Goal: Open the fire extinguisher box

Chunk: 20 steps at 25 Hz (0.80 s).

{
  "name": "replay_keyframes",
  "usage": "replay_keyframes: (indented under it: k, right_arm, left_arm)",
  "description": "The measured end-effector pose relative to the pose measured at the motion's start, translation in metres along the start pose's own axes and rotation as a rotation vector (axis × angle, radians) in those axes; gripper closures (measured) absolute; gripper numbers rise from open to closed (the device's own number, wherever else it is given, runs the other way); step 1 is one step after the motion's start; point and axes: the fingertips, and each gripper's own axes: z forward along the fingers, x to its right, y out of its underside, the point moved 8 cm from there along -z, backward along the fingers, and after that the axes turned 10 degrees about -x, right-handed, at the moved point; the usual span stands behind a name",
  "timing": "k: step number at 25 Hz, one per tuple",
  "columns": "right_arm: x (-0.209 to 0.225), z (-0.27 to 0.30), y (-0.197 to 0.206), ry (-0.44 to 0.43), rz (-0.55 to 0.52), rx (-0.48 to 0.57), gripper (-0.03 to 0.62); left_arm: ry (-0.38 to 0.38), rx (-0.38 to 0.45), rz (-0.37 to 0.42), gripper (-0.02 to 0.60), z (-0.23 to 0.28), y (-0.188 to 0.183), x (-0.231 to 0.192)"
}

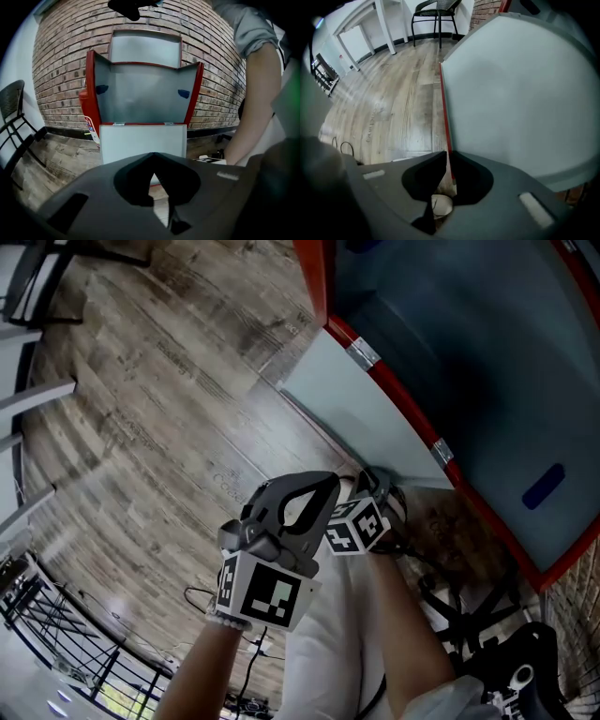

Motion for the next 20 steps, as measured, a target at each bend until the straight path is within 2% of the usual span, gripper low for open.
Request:
replay_keyframes:
  k: [3,5,8,10,11,12,13,20]
  right_arm:
    - [0.008,0.009,-0.003,0.001,0.03,-0.013,0.505]
    - [0.012,0.009,-0.004,-0.007,0.049,-0.005,0.497]
    - [0.012,0.001,-0.004,-0.041,0.078,0.025,0.494]
    - [0.013,-0.011,0.001,-0.048,0.091,0.056,0.53]
    - [0.014,-0.019,0.003,-0.05,0.093,0.075,0.534]
    - [0.017,-0.029,0.004,-0.053,0.094,0.098,0.573]
    - [0.019,-0.041,0.005,-0.059,0.093,0.123,0.583]
    - [0.046,-0.16,0.016,-0.145,0.131,0.299,0.585]
  left_arm:
    - [-0.013,-0.001,-0.004,0.583,0.002,0.002,-0.003]
    - [-0.022,-0.001,-0.01,0.583,0.0,0.002,-0.004]
    - [-0.044,-0.005,-0.028,0.583,-0.006,0.001,-0.004]
    - [-0.055,-0.008,-0.044,0.583,-0.014,-0.002,-0.001]
    - [-0.058,-0.008,-0.048,0.583,-0.02,-0.005,0.001]
    - [-0.062,-0.007,-0.05,0.583,-0.026,-0.008,0.002]
    - [-0.066,-0.007,-0.05,0.583,-0.034,-0.012,0.003]
    - [-0.087,0.019,-0.056,0.583,-0.101,-0.068,0.015]
